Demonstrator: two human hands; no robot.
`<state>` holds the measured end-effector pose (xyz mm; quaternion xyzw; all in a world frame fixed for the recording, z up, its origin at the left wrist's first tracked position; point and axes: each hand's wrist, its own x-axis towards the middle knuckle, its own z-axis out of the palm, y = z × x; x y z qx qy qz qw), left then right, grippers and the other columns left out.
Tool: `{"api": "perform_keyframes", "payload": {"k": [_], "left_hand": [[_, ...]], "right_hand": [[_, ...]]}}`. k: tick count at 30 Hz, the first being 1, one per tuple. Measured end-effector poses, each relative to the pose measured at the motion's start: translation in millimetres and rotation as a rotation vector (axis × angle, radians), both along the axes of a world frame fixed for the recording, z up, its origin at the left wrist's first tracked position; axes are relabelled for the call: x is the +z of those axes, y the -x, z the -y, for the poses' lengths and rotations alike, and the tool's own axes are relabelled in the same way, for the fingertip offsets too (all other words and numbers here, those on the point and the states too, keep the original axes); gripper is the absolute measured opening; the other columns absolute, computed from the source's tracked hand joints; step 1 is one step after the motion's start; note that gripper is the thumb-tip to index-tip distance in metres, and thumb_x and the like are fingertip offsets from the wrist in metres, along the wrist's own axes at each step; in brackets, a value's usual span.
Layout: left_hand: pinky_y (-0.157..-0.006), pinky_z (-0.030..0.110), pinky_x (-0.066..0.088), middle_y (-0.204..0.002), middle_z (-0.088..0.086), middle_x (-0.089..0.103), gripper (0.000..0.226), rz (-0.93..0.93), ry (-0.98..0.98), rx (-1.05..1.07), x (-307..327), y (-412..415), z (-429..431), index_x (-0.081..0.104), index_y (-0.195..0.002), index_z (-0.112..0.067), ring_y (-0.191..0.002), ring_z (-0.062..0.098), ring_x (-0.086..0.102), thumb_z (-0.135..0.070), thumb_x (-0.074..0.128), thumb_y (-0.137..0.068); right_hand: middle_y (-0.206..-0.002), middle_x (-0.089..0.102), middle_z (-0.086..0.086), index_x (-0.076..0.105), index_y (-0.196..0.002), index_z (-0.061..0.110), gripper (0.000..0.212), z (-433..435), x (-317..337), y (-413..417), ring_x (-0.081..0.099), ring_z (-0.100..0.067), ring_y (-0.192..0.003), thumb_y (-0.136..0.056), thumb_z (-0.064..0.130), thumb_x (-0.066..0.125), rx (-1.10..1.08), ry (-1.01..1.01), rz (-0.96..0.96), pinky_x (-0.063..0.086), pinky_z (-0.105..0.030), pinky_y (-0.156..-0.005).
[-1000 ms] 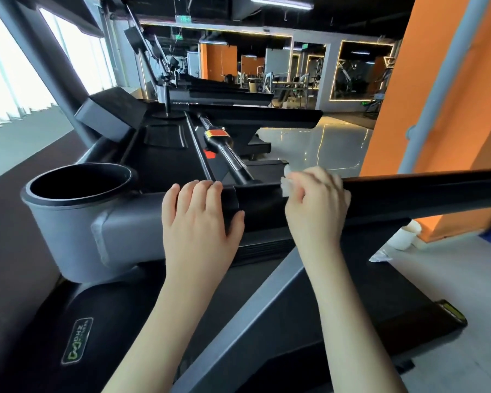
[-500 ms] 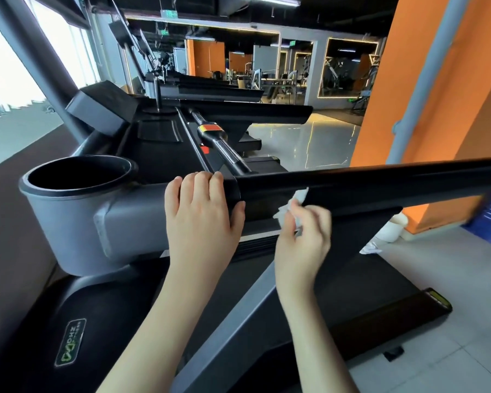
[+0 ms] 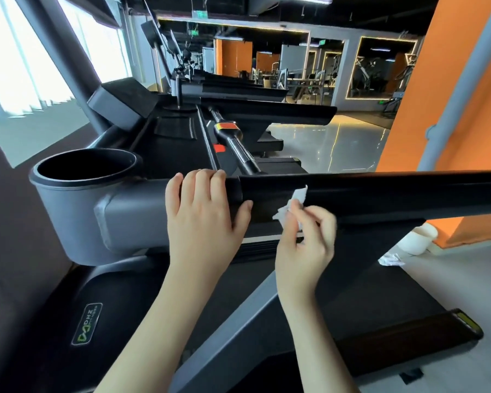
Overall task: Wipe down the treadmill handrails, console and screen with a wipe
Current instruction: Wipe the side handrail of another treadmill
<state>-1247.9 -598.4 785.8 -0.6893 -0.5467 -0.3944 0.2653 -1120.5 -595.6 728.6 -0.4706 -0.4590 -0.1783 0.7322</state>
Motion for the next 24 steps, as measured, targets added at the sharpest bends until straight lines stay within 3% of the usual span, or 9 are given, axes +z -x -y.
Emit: {"api": "perform_keyframes", "payload": {"k": [3,5,7,9,12,19,24], "left_hand": [[-0.106,0.049,0.028,-0.107,0.015,0.061,0.052,0.019,0.01,0.025,0,-4,1,0.06,-0.112,0.001,-0.105,0.036,0.056,-0.044,0.047,-0.09],[-0.106,0.051,0.027,-0.108,0.015,0.061,0.055,0.024,0.006,0.041,1,-8,2,0.06,-0.112,0.002,-0.106,0.037,0.056,-0.046,0.047,-0.09],[-0.106,0.051,0.027,-0.108,0.017,0.06,0.056,0.027,-0.005,0.056,1,-9,2,0.059,-0.112,0.003,-0.106,0.037,0.056,-0.047,0.048,-0.09],[-0.106,0.051,0.026,-0.109,0.017,0.06,0.056,0.032,-0.009,0.075,1,-11,2,0.059,-0.112,0.003,-0.107,0.038,0.055,-0.047,0.048,-0.089],[-0.107,0.051,0.026,-0.11,0.016,0.06,0.055,0.033,0.008,0.083,0,-12,2,0.059,-0.113,0.002,-0.108,0.037,0.054,-0.047,0.048,-0.089],[-0.108,0.052,0.024,-0.116,0.011,0.061,0.051,0.016,0.041,0.087,4,-20,6,0.06,-0.119,-0.004,-0.116,0.035,0.052,-0.042,0.046,-0.087],[-0.112,0.049,0.022,-0.128,0.005,0.059,0.058,-0.114,0.079,0.014,2,-45,4,0.055,-0.132,-0.009,-0.124,0.028,0.051,-0.043,0.047,-0.085]], "right_hand": [[-0.095,0.057,-0.011,0.072,-0.102,-0.005,0.018,-7,3,-24,0.058,-0.025,-0.082,-0.088,-0.008,0.062,-0.062,-0.025,-0.048,0.044,-0.011,-0.076],[-0.1,0.057,-0.006,0.071,-0.106,-0.003,0.019,-8,-6,-27,0.056,-0.023,-0.085,-0.092,-0.002,0.058,-0.075,-0.031,-0.039,0.05,-0.021,-0.076],[-0.102,0.058,-0.002,0.071,-0.107,0.0,0.02,-6,-12,-20,0.054,-0.02,-0.087,-0.093,-0.001,0.057,-0.054,-0.02,0.027,0.05,-0.027,-0.078],[-0.101,0.06,0.001,0.073,-0.104,0.002,0.022,-7,-5,-20,0.054,-0.02,-0.087,-0.089,-0.007,0.059,-0.019,-0.017,0.136,0.047,-0.023,-0.083],[-0.095,0.067,-0.006,0.074,-0.1,0.003,0.024,-12,18,-33,0.052,-0.021,-0.089,-0.087,-0.01,0.058,0.002,-0.012,0.229,0.045,-0.021,-0.084],[-0.099,0.066,-0.01,0.073,-0.103,0.001,0.027,-13,23,-50,0.049,-0.024,-0.088,-0.087,-0.011,0.054,-0.055,0.041,0.131,0.044,-0.027,-0.08],[-0.092,0.067,-0.005,0.074,-0.093,0.007,0.028,-14,43,-55,0.054,-0.029,-0.082,-0.086,0.001,0.048,0.001,0.068,0.3,0.047,-0.04,-0.07]]}}
